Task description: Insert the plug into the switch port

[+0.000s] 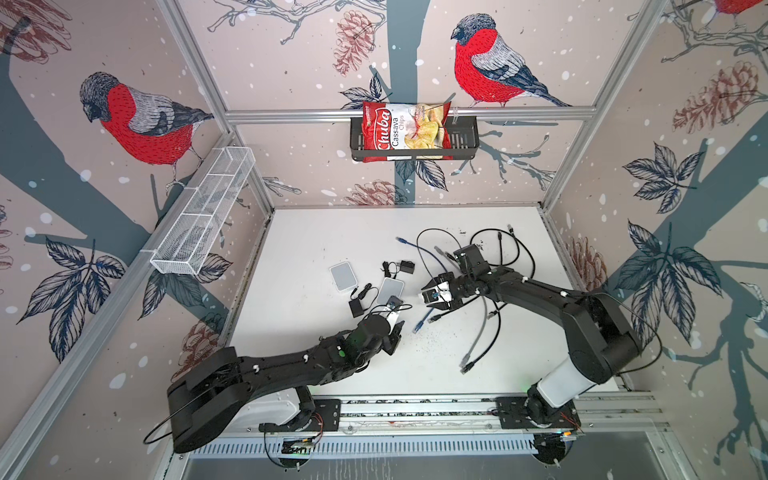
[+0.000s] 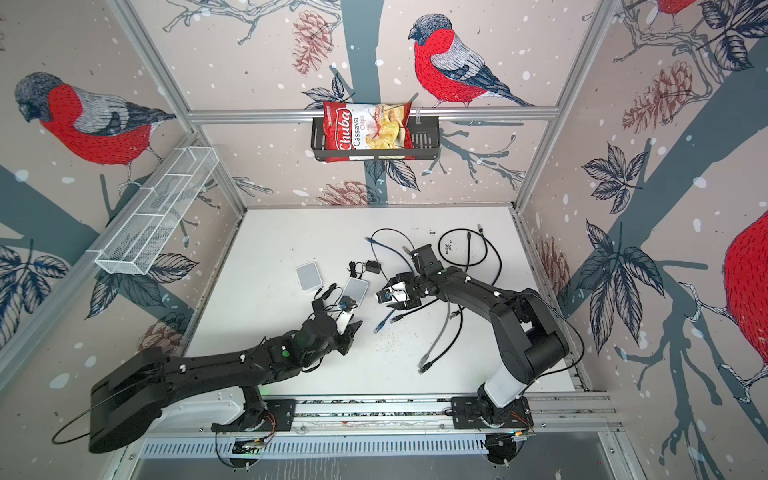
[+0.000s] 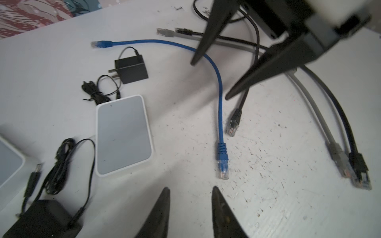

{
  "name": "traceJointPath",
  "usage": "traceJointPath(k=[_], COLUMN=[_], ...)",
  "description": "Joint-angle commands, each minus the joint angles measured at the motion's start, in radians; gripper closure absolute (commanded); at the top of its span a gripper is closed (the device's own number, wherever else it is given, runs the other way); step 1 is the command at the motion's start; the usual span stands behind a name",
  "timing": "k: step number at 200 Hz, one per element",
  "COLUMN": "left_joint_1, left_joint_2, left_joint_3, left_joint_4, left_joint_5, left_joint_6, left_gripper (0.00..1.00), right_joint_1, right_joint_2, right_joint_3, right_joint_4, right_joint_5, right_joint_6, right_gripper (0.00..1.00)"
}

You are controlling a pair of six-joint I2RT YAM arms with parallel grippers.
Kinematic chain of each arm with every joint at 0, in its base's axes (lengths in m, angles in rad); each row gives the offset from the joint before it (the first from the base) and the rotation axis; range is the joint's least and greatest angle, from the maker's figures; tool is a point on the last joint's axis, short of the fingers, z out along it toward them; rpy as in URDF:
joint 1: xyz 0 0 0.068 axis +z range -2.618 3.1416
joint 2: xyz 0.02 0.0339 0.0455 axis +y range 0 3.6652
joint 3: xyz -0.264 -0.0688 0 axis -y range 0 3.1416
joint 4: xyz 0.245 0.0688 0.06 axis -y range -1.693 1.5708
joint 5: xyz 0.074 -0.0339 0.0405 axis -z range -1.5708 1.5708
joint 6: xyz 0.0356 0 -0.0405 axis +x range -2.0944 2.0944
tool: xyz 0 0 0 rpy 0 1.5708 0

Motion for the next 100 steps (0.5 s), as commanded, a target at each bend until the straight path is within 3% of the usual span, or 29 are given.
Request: traceJointPath(k=[1,35,63,100], left_joint_1=[0.001,0.006,0.014,0.118], left_joint_2=[-0.075,-0.169,-0.208,-0.193], left_joint_3=[-0.034,-0.054,-0.055,0.003], left_joint_4=[0.056,0.026,0.000,-0.137], left_joint_5=[-0.117,-0.194,-0.259,-0.180], left_joint_6=[-0.076,-0.128,-0.185,-0.276], left_gripper=[0.44,0.04,0.02,0.02], right_joint_1=[0.044,0.110,0.156,0.209], right_joint_2=[0.021,0.050,0.092,0.158], right_joint_3=[0.020,0.053,0.098,0.162], right_joint_4=[-0.072,-0.132,-0.199,-0.291], right_joint_5=[0.111,0.189,0.246,0.354], right_joint_6=[0.007,0.016,0.034,0.070], right_gripper=[0.51,0.58,0.60,0.62])
